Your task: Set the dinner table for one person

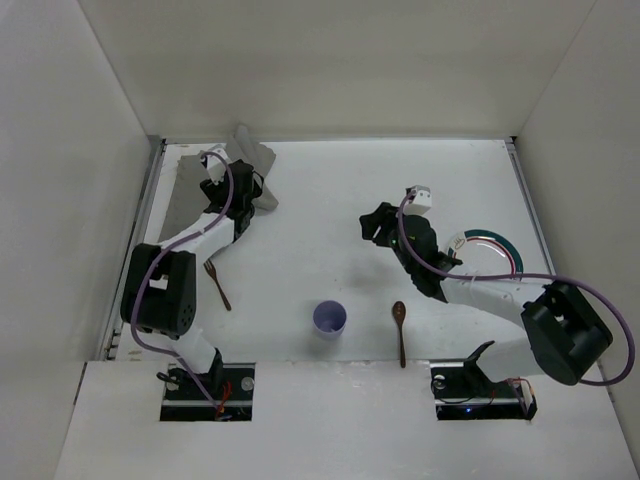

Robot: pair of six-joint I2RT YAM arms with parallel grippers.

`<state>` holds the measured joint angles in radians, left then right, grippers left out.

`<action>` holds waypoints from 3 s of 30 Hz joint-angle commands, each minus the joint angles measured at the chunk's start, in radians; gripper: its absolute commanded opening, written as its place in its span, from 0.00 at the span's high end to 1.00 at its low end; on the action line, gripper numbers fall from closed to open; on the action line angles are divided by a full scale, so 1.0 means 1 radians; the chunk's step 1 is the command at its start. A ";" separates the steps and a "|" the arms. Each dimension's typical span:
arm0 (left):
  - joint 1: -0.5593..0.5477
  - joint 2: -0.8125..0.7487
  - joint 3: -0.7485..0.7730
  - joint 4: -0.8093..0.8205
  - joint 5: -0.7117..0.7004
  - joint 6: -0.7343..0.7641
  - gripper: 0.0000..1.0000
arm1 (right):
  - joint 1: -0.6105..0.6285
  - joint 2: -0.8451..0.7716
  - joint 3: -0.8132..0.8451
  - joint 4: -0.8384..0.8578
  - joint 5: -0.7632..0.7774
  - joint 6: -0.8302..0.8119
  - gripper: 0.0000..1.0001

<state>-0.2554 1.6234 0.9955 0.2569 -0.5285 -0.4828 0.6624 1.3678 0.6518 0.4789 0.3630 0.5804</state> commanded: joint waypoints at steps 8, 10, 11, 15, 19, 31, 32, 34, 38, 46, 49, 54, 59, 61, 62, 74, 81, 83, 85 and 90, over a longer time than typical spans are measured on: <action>0.008 0.150 0.161 -0.088 0.055 0.012 0.42 | 0.004 0.016 0.035 0.039 -0.039 -0.007 0.37; 0.002 0.190 0.187 -0.105 0.045 0.021 0.49 | 0.006 0.023 0.035 0.038 -0.042 -0.002 0.37; 0.000 0.208 0.198 -0.104 0.050 0.024 0.54 | 0.006 0.025 0.039 0.033 -0.044 -0.001 0.37; -0.018 0.280 0.268 -0.093 0.056 0.026 0.86 | 0.007 -0.007 0.022 0.046 -0.032 -0.002 0.37; -0.060 0.335 0.333 -0.007 0.096 0.058 0.95 | 0.004 -0.024 0.016 0.040 -0.030 0.001 0.37; -0.236 0.501 0.512 0.180 0.406 0.233 0.98 | 0.007 -0.090 -0.023 0.066 0.053 -0.008 0.38; -0.248 0.504 0.512 0.188 0.426 0.233 0.98 | 0.007 -0.101 -0.030 0.066 0.068 -0.007 0.38; -0.273 0.506 0.502 0.193 0.465 0.234 0.98 | -0.001 -0.118 -0.046 0.067 0.109 -0.001 0.40; -0.308 0.474 0.427 0.246 0.498 0.217 0.97 | -0.034 -0.139 -0.064 0.063 0.136 0.004 0.48; -0.362 0.288 0.198 0.346 0.466 0.135 0.75 | -0.094 -0.098 -0.053 0.001 0.145 0.062 0.72; -0.383 0.169 0.086 0.370 0.360 0.133 0.55 | -0.116 -0.069 -0.050 -0.008 0.128 0.081 0.50; -0.414 -0.028 -0.090 0.334 0.207 0.063 0.32 | -0.119 0.036 -0.003 -0.010 0.071 0.088 0.34; -0.387 -0.155 -0.283 0.305 0.144 -0.077 0.30 | -0.137 0.181 0.089 -0.071 0.041 0.189 0.29; -0.361 -0.192 -0.366 0.306 0.122 -0.121 0.31 | -0.160 0.255 0.143 -0.098 -0.002 0.223 0.29; -0.345 -0.204 -0.398 0.306 0.111 -0.146 0.31 | -0.172 0.286 0.166 -0.108 -0.018 0.237 0.29; -0.215 -0.338 -0.569 0.297 0.114 -0.261 0.34 | -0.278 0.520 0.457 -0.316 -0.091 0.292 0.39; -0.158 -0.358 -0.609 0.311 0.148 -0.295 0.34 | -0.277 0.623 0.604 -0.431 -0.122 0.300 0.47; -0.137 -0.344 -0.615 0.317 0.157 -0.306 0.35 | -0.277 0.646 0.640 -0.457 -0.128 0.302 0.51; -0.107 -0.341 -0.621 0.312 0.174 -0.326 0.35 | -0.277 0.666 0.664 -0.479 -0.128 0.314 0.60; -0.077 -0.326 -0.623 0.294 0.193 -0.352 0.35 | -0.278 0.639 0.639 -0.462 -0.124 0.361 0.90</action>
<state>-0.3435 1.2938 0.3832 0.5339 -0.3557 -0.7994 0.3847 2.0331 1.2816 0.0299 0.2344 0.9085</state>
